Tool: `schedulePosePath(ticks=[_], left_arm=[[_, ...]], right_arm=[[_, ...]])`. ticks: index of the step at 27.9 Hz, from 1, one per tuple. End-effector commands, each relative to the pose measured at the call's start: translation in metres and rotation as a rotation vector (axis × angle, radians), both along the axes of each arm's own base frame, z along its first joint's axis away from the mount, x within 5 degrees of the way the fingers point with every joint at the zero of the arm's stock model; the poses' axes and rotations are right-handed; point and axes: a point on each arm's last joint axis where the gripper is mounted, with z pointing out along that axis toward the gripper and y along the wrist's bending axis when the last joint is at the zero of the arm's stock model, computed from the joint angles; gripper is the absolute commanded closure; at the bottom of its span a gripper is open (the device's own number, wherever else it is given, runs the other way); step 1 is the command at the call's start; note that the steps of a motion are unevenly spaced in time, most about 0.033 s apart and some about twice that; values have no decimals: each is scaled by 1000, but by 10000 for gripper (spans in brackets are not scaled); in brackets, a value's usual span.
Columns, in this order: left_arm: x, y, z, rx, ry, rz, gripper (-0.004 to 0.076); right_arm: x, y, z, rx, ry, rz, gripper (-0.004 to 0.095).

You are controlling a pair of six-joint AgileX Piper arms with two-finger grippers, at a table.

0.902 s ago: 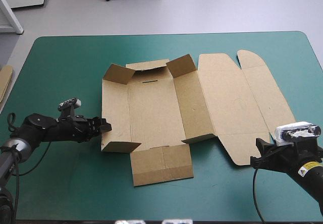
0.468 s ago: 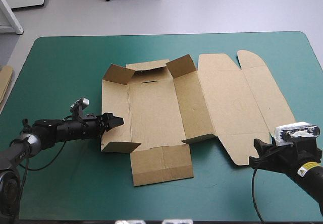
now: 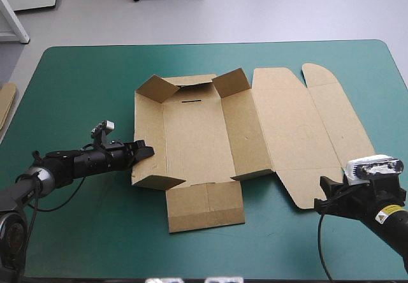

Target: Fold the box

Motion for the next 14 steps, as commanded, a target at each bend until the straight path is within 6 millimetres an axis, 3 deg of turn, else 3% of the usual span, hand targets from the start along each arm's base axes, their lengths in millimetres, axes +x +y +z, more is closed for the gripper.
schedulePosePath(ticks=[1, 7, 10, 14], left_arm=[[3, -7, 22, -27, -148, -93, 732], [16, -9, 41, 126, -249, -355, 732], [35, -5, 62, 331, -340, -538, 732], [61, 0, 93, 485, -449, -595, 732]], right_arm=[[3, 0, 14, 18, -71, -4, 422], [3, 0, 14, 18, -71, -4, 422], [3, 1, 14, 12, -71, 0, 422], [3, 1, 14, 20, -67, 2, 422]])
